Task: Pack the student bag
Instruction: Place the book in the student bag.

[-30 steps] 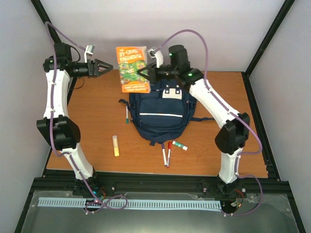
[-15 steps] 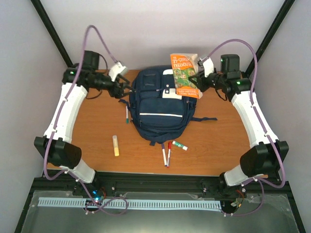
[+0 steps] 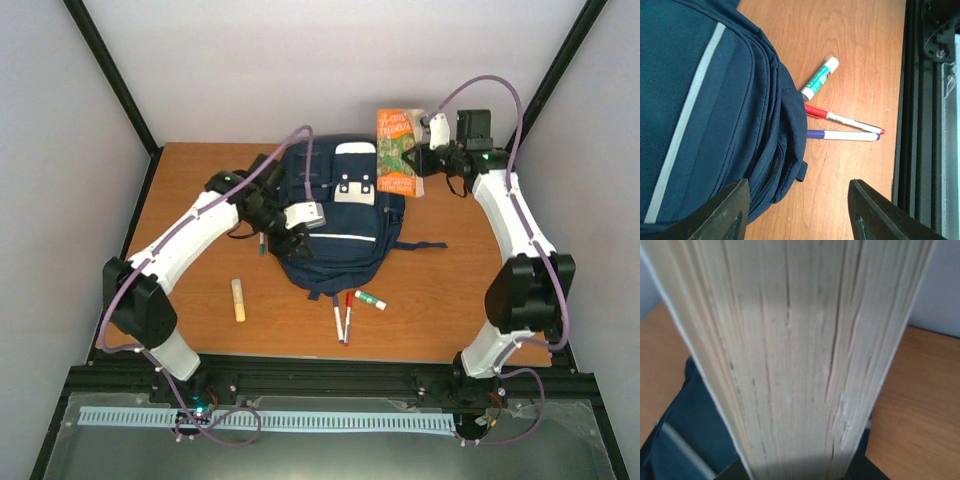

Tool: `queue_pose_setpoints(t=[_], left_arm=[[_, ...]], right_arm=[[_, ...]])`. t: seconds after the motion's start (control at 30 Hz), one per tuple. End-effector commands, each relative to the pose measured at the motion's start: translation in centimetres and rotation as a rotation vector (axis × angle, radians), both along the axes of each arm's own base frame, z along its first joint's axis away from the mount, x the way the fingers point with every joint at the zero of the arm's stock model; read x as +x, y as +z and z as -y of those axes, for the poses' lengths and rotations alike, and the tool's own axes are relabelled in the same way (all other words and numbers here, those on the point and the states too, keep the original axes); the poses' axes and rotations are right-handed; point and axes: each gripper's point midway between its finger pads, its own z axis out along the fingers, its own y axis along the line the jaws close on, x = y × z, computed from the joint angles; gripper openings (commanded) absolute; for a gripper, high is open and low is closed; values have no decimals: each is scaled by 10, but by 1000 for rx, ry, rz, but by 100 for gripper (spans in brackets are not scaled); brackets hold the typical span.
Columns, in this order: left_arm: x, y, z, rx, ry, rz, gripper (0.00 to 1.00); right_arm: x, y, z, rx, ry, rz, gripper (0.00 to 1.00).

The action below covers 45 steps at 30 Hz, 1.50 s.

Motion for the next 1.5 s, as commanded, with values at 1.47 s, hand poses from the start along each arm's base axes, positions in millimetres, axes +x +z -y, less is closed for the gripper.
queue_pose_setpoints(t=[1.47], left_arm=[[33,-148,89,318,-131,106,23]], right_arm=[[-116,-16,52,53,-126,-166,3]])
